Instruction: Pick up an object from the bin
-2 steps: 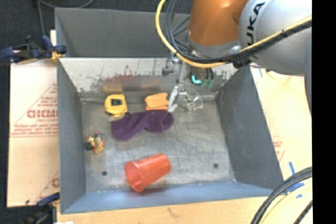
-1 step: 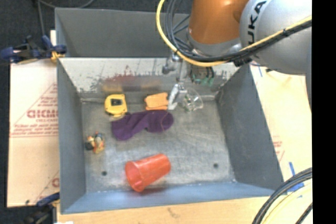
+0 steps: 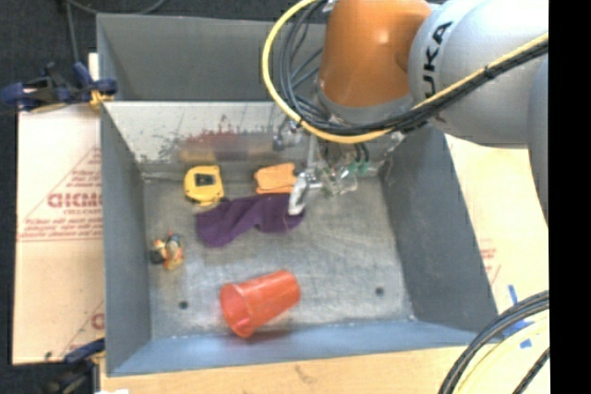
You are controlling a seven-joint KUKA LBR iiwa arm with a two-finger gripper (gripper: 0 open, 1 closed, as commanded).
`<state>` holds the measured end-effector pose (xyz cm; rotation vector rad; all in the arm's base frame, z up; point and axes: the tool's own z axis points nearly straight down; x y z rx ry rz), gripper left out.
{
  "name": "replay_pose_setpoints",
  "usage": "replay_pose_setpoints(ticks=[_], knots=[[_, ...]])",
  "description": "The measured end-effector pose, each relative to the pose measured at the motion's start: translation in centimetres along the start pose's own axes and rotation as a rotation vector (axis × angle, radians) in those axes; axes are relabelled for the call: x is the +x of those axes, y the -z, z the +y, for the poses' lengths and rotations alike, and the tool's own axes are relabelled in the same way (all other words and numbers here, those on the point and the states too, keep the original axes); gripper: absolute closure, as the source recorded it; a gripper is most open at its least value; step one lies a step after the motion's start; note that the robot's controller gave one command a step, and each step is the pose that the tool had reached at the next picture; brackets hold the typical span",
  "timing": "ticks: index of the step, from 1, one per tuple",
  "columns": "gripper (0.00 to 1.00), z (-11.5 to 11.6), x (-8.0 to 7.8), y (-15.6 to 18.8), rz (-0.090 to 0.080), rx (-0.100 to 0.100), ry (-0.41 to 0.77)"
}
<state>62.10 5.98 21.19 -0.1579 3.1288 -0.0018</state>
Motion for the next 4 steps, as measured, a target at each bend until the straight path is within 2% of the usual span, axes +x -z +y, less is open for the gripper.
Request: replay_pose_setpoints(ticks=[1,2,3,4], knots=[[0.00,1.1,0.5,-6.5,0.000,-0.001,0.166],[1.00,3.4,-0.4,-13.1,0.009,-0.002,0.334],[1.00,3.4,-0.5,-13.1,0.007,-0.002,0.334],[1.00,1.7,5.5,1.5,-0.001,-0.001,0.564]])
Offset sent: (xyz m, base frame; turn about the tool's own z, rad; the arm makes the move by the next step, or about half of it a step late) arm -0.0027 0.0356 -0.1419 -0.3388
